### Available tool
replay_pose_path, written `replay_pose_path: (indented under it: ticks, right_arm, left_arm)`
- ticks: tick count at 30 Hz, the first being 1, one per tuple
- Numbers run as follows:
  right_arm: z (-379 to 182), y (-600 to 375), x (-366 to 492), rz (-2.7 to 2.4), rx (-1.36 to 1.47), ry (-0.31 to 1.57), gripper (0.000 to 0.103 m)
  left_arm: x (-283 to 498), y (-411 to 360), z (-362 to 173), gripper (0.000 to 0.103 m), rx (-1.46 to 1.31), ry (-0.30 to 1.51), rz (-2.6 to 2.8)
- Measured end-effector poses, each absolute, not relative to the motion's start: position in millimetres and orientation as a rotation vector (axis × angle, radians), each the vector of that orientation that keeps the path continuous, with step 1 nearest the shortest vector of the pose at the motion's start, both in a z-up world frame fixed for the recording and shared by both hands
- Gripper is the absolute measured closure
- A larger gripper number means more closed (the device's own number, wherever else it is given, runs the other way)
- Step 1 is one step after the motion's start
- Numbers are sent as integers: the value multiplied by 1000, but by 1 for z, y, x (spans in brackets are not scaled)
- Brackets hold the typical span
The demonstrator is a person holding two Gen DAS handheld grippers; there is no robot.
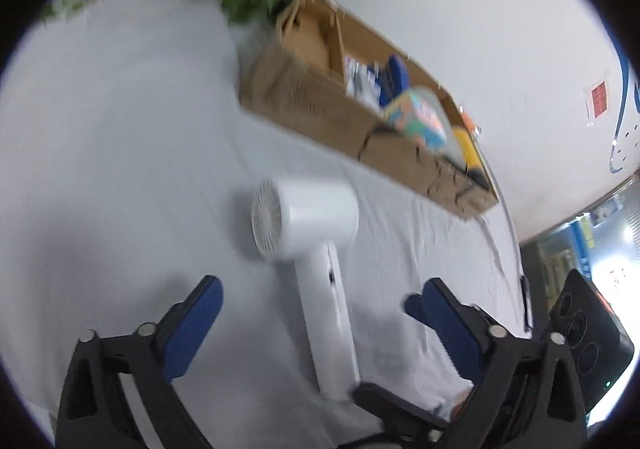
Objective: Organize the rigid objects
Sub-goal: 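Grasp the white hair dryer by its handle with the left gripper, then place the hair dryer upright in the box compartment and release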
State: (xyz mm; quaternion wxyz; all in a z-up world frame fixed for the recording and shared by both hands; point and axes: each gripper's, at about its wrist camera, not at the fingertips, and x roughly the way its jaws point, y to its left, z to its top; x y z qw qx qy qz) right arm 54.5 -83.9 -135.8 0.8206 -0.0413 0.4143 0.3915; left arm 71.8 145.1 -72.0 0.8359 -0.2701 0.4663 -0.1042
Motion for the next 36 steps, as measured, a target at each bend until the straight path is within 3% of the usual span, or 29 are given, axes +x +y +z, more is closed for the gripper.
replay_pose_path:
  ticks: [1,3,5,7,8,10,16,26,30,36]
  right_arm:
    - [-143,-79,54,831,-99,905,35]
    - [-154,-73,54,824,-100,942,40]
    - [-165,-69,56,821,-102,980,50]
    - [-172,-65,54,813,-115,999,56]
    - [-172,-62,52,804,-125,989,66]
    - [-173,-57,50,774,-155,977,71]
    - [-155,-62,56,720,-132,904,75]
    - [-45,-49,152,653,-11,698,74]
    - [-34,-26,228,596,58,755,74]
    - [-70,9,315,550,136,958,74]
  left_arm:
    - [72,142,-83,26,-593,1018,-245]
    - [73,133,-101,36,-626,1071,-288]
    - [75,126,-109,37,-628,1097,-318]
    - [75,121,-109,60,-610,1079,-330]
    - [76,119,-111,65,-621,1096,-353]
    - [76,115,-116,69,-611,1108,-345]
    - [75,107,-100,69,-535,1056,-317]
    - [165,115,19,69,-349,851,-366]
    - [242,131,36,70,-309,888,-404]
    - [328,156,-8,69,-365,1043,-438]
